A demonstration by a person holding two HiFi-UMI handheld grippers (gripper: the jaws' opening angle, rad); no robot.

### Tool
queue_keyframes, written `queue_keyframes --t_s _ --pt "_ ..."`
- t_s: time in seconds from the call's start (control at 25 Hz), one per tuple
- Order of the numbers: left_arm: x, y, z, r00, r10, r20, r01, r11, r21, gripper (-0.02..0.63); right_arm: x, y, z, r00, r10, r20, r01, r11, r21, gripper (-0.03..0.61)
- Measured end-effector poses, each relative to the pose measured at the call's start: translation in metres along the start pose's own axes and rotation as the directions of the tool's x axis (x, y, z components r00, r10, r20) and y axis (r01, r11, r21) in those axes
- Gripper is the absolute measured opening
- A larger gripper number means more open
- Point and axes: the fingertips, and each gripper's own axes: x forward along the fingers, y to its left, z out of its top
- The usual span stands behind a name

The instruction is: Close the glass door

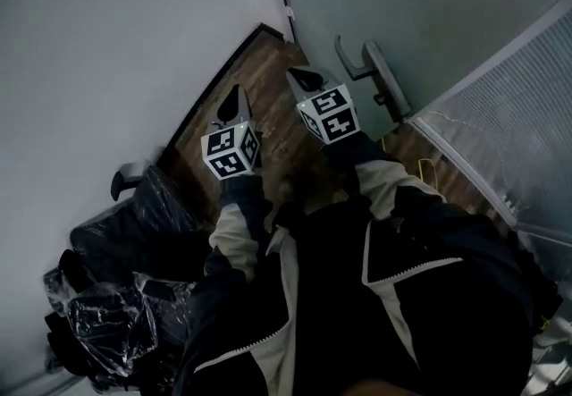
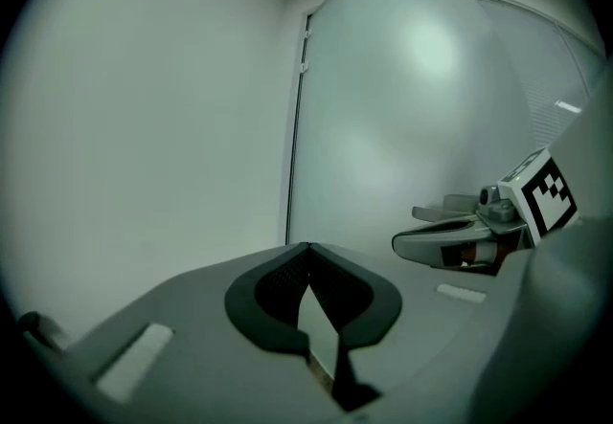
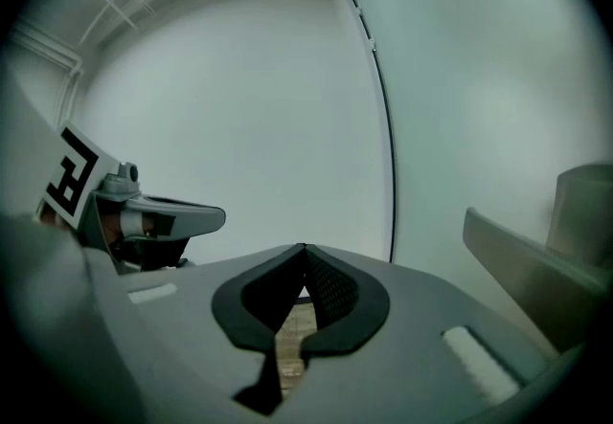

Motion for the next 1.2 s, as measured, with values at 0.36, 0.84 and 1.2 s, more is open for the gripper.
queue_keyframes --t_s 0.36,0.84,1.2 --pt "0.112 -0.022 0.023 0.924 -0.381 -0.021 0.382 0.922 0.072 0.005 0.018 -0.054 0.015 0.943 -0.333 0.017 0.333 0.943 0.029 0.005" --pt "0.111 -0.149 0.016 0.628 -0.773 -0.096 0.776 0.612 0.150 0.005 -0.099 -0.071 0.004 0.698 -0.716 0.013 0.709 0.693 0.127 0.005" --pt "0.098 -0.181 0.021 0.556 -0.824 -0.107 0.829 0.540 0.145 0.005 -0.142 -0.080 0.006 0.603 -0.798 -0.019 0.798 0.601 0.045 0.005"
